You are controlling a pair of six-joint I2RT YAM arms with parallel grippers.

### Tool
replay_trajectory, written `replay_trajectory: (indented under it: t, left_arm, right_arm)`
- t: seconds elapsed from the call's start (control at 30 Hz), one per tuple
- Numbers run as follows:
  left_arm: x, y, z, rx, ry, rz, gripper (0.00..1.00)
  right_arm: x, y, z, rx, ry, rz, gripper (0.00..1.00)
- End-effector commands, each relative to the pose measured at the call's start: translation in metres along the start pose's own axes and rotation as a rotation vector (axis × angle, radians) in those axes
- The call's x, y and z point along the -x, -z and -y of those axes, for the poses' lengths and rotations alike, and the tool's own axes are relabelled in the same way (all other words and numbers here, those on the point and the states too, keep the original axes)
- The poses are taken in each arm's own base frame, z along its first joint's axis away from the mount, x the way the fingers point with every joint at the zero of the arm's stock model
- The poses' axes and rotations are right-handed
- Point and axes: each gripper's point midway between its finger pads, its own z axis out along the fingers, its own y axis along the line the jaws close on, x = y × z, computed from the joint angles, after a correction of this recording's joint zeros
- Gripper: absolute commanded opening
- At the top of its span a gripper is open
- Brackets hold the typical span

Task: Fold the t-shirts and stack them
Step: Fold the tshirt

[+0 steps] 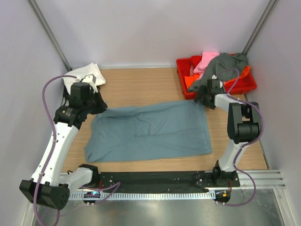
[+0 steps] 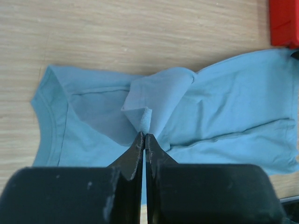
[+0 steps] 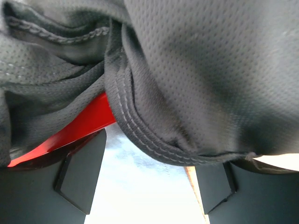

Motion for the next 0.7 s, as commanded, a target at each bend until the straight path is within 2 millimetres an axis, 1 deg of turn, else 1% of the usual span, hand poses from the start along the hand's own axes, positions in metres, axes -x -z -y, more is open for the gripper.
replay_trajectory:
  t: [0.0,0.07,0.1,0.13,0.23,0.37,0.47,0.6,0.67]
  left_arm:
    - [-0.008,0.021,-0.006,0.018,-0.011,0.016,0.00]
    - [-0.018,0.029,-0.013,0.037,-0.011,-0.001,0.00]
    - [-0.018,0.031,-0.013,0.036,-0.012,0.006,0.00]
    - [-0.024,0.032,-0.015,0.041,-0.012,-0.008,0.00]
    - [-0.030,0.040,-0.017,0.043,-0.013,-0.012,0.00]
    - [-0.043,0.041,-0.022,0.052,-0.005,-0.036,0.00]
    - [-0.051,0.042,-0.025,0.059,-0.002,-0.050,0.00]
    - [-0.058,0.041,-0.027,0.062,0.003,-0.062,0.00]
    - [-0.060,0.040,-0.028,0.065,0.007,-0.069,0.00]
  right_arm:
    - [0.025,0.007,-0.019,0.113,-0.039,0.114,0.79]
    - [0.026,0.009,-0.018,0.117,-0.050,0.122,0.78]
    - [0.024,0.010,-0.023,0.146,-0.049,0.108,0.78]
    - [0.024,0.009,-0.024,0.152,-0.048,0.106,0.77]
    - [0.019,0.004,-0.024,0.148,-0.053,0.088,0.76]
    - [0.012,0.001,-0.023,0.146,-0.057,0.069,0.74]
    - [0.010,0.001,-0.020,0.141,-0.059,0.067,0.73]
    - [0.010,0.001,-0.022,0.147,-0.056,0.064,0.63]
    - [0.008,0.000,-0.023,0.150,-0.053,0.061,0.62]
